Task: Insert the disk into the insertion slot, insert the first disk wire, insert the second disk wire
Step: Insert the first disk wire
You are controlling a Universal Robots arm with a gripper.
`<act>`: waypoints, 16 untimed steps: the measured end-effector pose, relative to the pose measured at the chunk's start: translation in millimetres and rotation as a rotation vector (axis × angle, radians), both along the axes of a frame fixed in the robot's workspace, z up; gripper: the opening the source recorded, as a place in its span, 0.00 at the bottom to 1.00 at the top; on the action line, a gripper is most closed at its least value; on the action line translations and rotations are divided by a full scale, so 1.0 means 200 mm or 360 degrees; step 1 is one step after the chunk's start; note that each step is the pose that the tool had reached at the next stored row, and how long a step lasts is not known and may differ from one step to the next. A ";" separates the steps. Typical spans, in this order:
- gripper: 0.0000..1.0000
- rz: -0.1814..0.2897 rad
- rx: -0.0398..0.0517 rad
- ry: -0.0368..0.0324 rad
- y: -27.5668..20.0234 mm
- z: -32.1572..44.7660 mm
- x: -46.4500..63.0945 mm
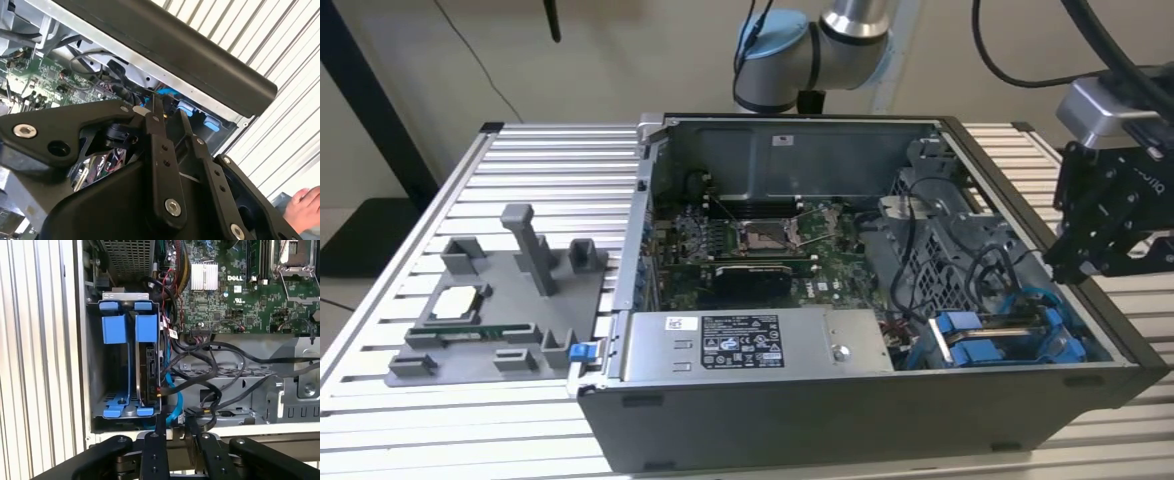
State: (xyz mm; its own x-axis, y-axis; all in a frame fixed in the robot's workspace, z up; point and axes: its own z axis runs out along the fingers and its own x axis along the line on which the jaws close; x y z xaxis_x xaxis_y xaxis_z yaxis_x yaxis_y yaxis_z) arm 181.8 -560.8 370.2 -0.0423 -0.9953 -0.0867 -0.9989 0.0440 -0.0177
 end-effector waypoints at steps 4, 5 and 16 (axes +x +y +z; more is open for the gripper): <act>1.00 0.0000 0.0017 0.0000 0.000 -0.015 0.01; 1.00 0.0000 0.0025 0.0000 0.000 -0.017 0.01; 0.00 0.0000 0.0042 0.0013 -0.006 -0.019 0.02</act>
State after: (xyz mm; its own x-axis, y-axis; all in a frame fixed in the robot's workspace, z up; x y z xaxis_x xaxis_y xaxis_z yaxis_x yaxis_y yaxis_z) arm 185.0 -562.0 366.5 -0.0435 -0.9927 -0.1128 -0.9990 0.0446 -0.0081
